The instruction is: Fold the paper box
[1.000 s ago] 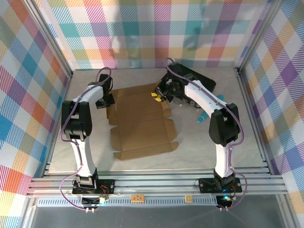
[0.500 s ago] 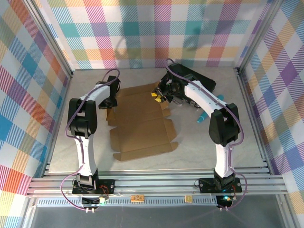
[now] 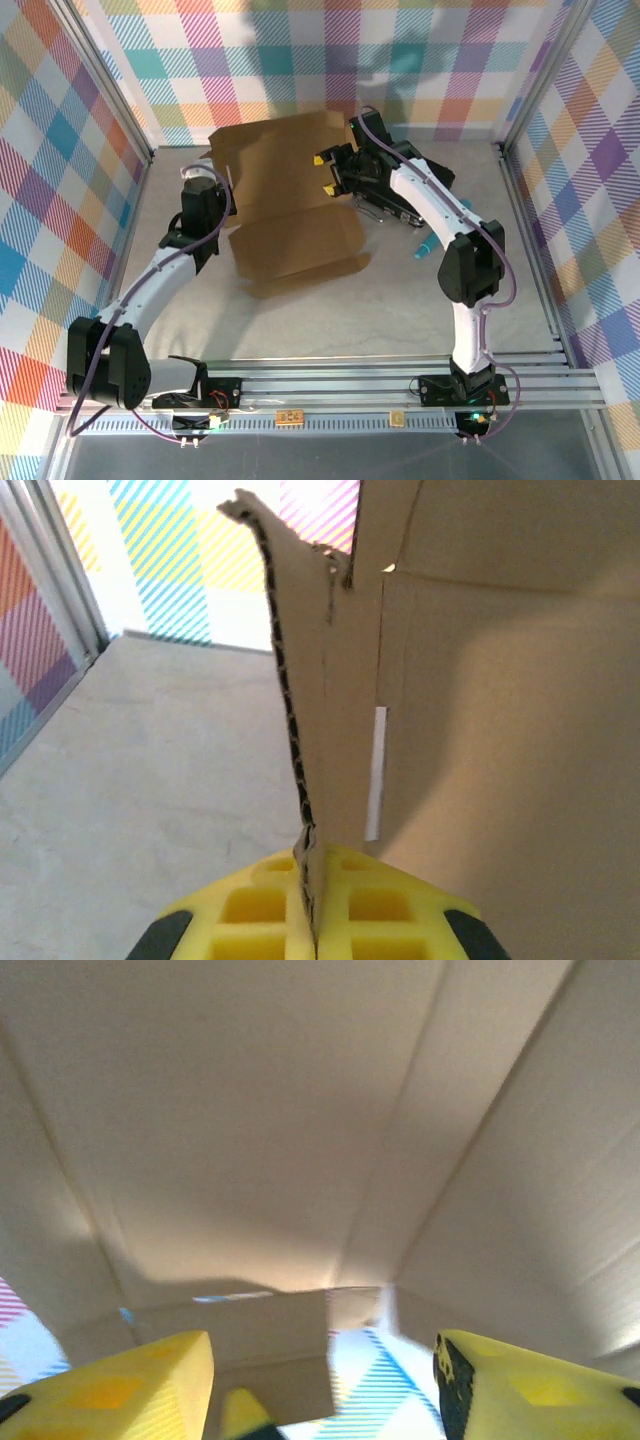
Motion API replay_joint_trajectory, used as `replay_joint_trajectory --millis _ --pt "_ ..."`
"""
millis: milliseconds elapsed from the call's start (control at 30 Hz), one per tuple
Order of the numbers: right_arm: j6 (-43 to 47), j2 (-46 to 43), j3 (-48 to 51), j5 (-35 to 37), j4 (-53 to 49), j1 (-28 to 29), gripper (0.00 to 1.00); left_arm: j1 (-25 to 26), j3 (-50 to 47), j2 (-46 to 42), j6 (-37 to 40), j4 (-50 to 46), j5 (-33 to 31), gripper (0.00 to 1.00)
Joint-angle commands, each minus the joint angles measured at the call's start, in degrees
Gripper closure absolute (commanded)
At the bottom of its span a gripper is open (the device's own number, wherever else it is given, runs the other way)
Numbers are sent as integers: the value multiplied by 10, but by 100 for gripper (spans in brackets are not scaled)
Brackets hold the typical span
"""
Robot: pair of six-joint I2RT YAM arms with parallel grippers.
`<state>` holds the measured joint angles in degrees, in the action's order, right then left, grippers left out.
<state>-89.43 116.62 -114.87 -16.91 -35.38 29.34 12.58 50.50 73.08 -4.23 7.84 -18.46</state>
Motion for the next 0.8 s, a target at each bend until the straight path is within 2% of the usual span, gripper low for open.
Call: replay_joint_trajectory --millis 0,67,167,267,433,567,767 --pt "-105 24 -35 54 77 31 36 0 -29 -15 13 85 34 100" --pt "-118 26 -52 113 101 52 31 0 -32 -25 13 70 36 100" --pt "-112 43 -92 162 107 68 23 1 -52 -43 15 80 43 100" --pt "-108 91 -170 155 76 68 17 1 -59 -57 24 75 57 100" --pt "-120 180 -289 118 32 67 17 4 -64 -77 56 64 80 100" --pt "-91 185 -303 135 36 63 16 11 -69 -93 93 44 86 100" --pt "-71 184 -302 119 32 53 16 21 -84 -118 120 33 88 100"
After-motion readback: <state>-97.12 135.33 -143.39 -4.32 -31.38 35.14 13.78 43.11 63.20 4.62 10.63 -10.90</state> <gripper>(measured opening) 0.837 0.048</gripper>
